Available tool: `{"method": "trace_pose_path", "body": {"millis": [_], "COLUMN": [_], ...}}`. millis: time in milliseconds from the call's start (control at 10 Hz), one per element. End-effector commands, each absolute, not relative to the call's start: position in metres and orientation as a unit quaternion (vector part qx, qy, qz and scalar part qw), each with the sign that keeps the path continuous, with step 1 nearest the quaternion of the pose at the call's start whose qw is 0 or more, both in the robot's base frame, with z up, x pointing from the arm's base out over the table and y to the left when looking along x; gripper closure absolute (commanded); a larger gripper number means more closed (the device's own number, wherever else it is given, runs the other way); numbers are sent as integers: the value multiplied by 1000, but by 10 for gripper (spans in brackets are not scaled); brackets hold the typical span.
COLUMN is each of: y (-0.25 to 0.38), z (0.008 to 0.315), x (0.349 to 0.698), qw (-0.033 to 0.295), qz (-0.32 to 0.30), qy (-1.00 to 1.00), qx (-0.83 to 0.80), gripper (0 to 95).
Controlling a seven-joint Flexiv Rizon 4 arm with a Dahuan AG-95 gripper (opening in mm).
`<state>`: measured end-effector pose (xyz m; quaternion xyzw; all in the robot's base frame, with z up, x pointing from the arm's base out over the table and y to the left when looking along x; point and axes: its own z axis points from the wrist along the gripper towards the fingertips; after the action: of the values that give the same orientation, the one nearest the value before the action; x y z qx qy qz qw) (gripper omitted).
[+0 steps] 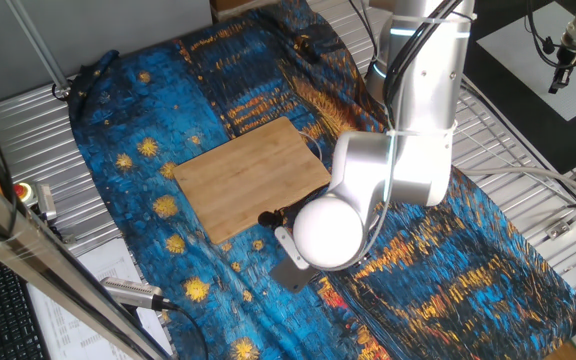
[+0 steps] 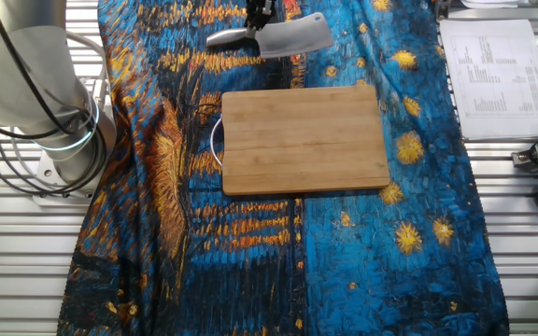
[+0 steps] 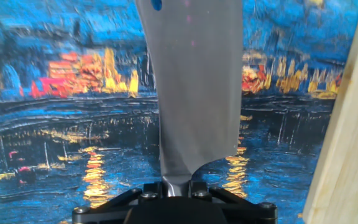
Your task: Put the knife on the cutting board
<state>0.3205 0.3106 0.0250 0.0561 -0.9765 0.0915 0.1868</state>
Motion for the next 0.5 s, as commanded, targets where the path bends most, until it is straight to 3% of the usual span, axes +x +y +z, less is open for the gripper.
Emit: {"method": "trace_pose_path", "body": {"millis": [100, 500], "y": [311, 312], "z": [29, 33], "x": [324, 330], "qw": [188, 181], "qz": [92, 95], "qy": [-976, -976], "qx": [59, 71], "gripper": [950, 950]}}
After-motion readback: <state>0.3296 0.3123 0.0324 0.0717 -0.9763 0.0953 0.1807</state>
